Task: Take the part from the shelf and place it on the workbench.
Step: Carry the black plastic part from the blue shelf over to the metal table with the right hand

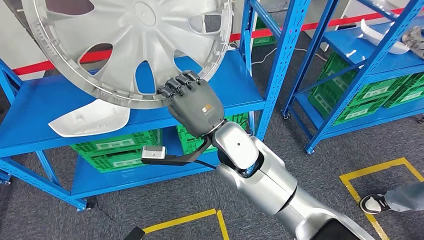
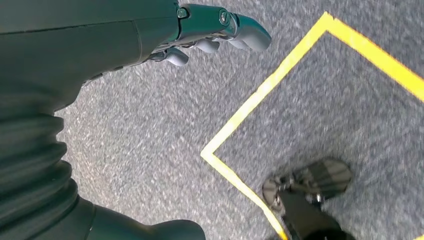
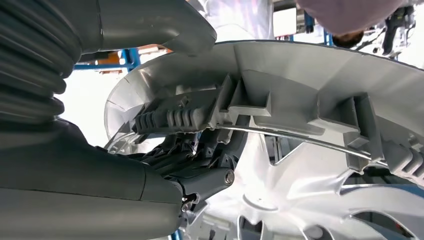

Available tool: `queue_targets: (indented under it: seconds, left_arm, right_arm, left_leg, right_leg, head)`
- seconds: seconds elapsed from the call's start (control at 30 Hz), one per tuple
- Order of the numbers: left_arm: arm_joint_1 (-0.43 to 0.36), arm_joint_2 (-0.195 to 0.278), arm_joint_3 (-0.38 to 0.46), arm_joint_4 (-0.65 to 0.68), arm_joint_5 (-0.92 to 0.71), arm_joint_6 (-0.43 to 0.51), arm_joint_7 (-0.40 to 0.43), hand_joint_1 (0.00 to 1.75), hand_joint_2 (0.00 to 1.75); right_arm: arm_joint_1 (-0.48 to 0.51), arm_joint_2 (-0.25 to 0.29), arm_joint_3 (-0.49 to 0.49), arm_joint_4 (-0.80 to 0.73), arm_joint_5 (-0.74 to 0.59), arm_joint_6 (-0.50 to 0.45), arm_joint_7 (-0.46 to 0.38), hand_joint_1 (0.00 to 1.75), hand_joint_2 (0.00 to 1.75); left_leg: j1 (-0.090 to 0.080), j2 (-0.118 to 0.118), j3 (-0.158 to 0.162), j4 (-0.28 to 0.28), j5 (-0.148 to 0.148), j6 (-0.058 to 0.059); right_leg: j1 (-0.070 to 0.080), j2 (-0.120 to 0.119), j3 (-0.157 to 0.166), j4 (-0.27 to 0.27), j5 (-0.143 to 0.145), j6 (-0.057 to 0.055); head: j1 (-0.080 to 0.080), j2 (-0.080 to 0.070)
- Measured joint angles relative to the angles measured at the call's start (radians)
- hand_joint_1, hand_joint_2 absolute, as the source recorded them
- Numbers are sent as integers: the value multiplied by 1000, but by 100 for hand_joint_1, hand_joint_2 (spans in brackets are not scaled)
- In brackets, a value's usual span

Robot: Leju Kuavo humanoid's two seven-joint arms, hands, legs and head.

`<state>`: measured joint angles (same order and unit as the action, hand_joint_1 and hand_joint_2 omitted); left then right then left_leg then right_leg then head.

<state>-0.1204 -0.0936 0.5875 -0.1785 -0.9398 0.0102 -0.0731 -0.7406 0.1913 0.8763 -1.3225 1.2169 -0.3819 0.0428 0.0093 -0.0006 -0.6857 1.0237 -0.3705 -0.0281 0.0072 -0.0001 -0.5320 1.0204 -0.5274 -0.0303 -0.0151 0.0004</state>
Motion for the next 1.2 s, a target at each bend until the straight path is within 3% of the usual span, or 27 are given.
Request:
queue_targets:
  seconds: [0.03,0.07,0.13,0.17,0.2,0.23,0.27,0.3,0.37,0.4,0.43,0.5,0.53,0.57,0.63,0.67,0.7,0.73,0.77,0.83,0.9,0.93,1.0,1.03,1.07,1.13,1.2]
  left_arm:
    - [1,0,0,0,-1,0,0,0,175]
    - [2,-1,0,1,-1,-1,1,0,175]
    - [2,-1,0,1,-3,-1,2,0,175]
    - [1,0,0,1,-3,-1,4,0,175]
    - [1,1,0,1,-4,-1,5,0,175]
    - [1,1,0,1,-5,-1,6,0,175]
    - [1,1,0,1,-6,-2,8,0,175]
    - [-1,1,0,1,-8,-2,9,0,175]
    - [-5,0,0,0,-12,-2,11,0,175]
    - [-6,0,0,0,-13,-2,13,0,175]
    - [-7,-1,0,0,-15,-3,14,0,175]
    - [-7,-1,0,0,-16,-3,17,0,175]
    - [-8,-2,0,0,-17,-3,18,0,175]
    - [-9,-2,0,-1,-19,-3,19,0,175]
    - [-11,-2,0,-1,-23,-3,20,0,175]
    - [-12,-2,0,-2,-24,-3,20,0,175]
    - [-12,-1,0,-2,-25,-3,21,0,175]
    - [-12,-1,0,-2,-26,-3,21,0,175]
    - [-13,-1,0,-2,-26,-3,22,0,175]
    - [-14,-3,0,-2,-27,-3,24,0,175]
    - [-17,-5,0,-2,-29,-2,25,0,175]
    - [-18,-6,0,-2,-29,-2,25,0,175]
    - [-19,-5,0,-2,-32,-2,26,0,175]
    - [-18,-5,0,-2,-33,-2,28,0,175]
    - [-18,-6,0,-1,-33,-2,29,0,175]
    - [-18,-6,0,0,-34,-2,33,0,175]
    - [-20,-5,0,0,-35,-2,33,0,175]
  right_arm:
    - [-1,0,0,0,0,0,0,175,175]
    - [-1,0,0,0,0,1,0,175,175]
    - [-3,0,0,0,0,2,0,175,175]
    - [-2,-1,0,0,0,2,1,175,175]
    - [-2,-2,0,0,0,2,2,175,175]
    - [-1,-3,0,0,1,2,2,175,175]
    - [0,-4,0,0,2,2,2,175,175]
    - [1,-5,0,0,3,2,2,175,175]
    - [2,-7,0,0,6,2,3,175,175]
    - [2,-8,0,0,7,2,4,175,175]
    - [2,-8,0,0,8,2,5,175,175]
    - [2,-10,0,1,9,1,8,175,175]
    - [1,-11,0,1,10,1,10,175,175]
    - [1,-13,0,1,12,0,11,175,175]
    - [1,-15,0,1,17,-1,12,175,175]
    - [1,-16,0,2,18,-2,14,175,175]
    - [1,-18,0,2,19,-2,15,175,175]
    - [1,-19,0,2,20,-2,16,175,175]
    - [1,-20,0,3,21,-3,17,175,175]
    - [-1,-20,0,4,22,-3,17,175,175]
    - [-4,-19,0,4,22,-4,17,175,175]
    - [-6,-18,0,4,22,-5,17,175,175]
    - [-10,-18,0,5,22,-5,17,175,175]
    - [-12,-18,0,6,22,-6,17,175,175]
    - [-14,-18,1,7,22,-6,17,175,175]
    - [-18,-17,1,10,22,-6,18,175,175]
    - [-20,-17,1,11,21,-6,20,175,175]
  left_leg:
    - [1,-1,-6,10,-18,-5]
    - [2,-1,-18,41,-57,-10]
    - [6,-2,-44,149,-156,-19]
    - [8,-1,-52,210,-187,-24]
    - [10,-1,-50,250,-193,-28]
    - [12,-1,-35,265,-178,-32]
    - [15,-1,-4,247,-151,-35]
    - [19,-1,43,193,-133,-40]
    - [17,-4,141,60,-145,-38]
    - [15,-7,168,16,-162,-32]
    - [10,-9,175,0,-171,-21]
    - [10,-8,160,2,-159,2]
    - [10,-6,151,3,-148,13]
    - [11,-4,139,3,-136,23]
    - [8,-2,110,4,-110,35]
    - [6,-2,95,5,-98,37]
    - [3,-2,79,6,-86,39]
    - [-1,-2,62,7,-74,40]
    - [-4,-2,47,7,-62,40]
    - [-11,-3,20,9,-39,39]
    - [-13,-3,7,7,-19,32]
    - [-11,-2,5,5,-9,27]
    - [-7,-2,3,-5,8,14]
    - [-7,-2,-2,-2,0,9]
    - [-6,-3,-10,14,-28,4]
    - [-3,-3,-35,96,-121,-6]
    - [0,-3,-51,163,-178,-11]
  right_leg:
    - [-3,-2,-8,-5,14,-7]
    - [-6,-4,-19,-10,29,-13]
    - [-9,-6,-47,-11,54,-18]
    - [-9,-7,-63,-10,66,-17]
    - [-10,-7,-79,-9,78,-15]
    - [-12,-8,-96,-8,91,-12]
    - [-15,-8,-114,-5,103,-7]
    - [-17,-8,-130,0,114,-1]
    - [-19,-8,-153,8,132,13]
    - [-18,-8,-159,11,140,20]
    - [-17,-8,-160,10,149,27]
    - [-19,-8,-165,9,158,40]
    - [-20,-7,-173,20,141,45]
    - [-21,-6,-185,50,104,50]
    - [-21,-4,-218,167,-2,54]
    - [-21,-4,-231,233,-39,54]
    - [-20,-3,-235,283,-53,53]
    - [-17,-2,-224,304,-45,49]
    - [-14,-2,-196,288,-22,41]
    - [-1,-1,-92,168,4,17]
    - [9,-4,-1,42,-10,4]
    - [13,-5,18,8,-18,2]
    - [13,-8,12,-11,3,-2]
    - [10,-9,6,-19,16,-8]
    - [7,-11,-3,-25,31,-14]
    - [3,-12,-27,-29,56,-20]
    - [3,-13,-42,-29,69,-21]
  head:
    - [-1,0]
    - [-4,0]
    - [-8,0]
    - [-9,0]
    - [-9,0]
    - [-9,0]
    - [-9,0]
    - [-9,0]
    - [-11,0]
    - [-12,0]
    - [-12,0]
    - [-11,0]
    - [-10,0]
    - [-9,0]
    - [-6,0]
    - [-5,0]
    - [-5,0]
    - [-4,0]
    - [-4,0]
    - [-3,0]
    - [-4,0]
    - [-3,0]
    - [0,0]
    - [1,0]
    - [-1,0]
    - [-4,0]
    - [-6,0]
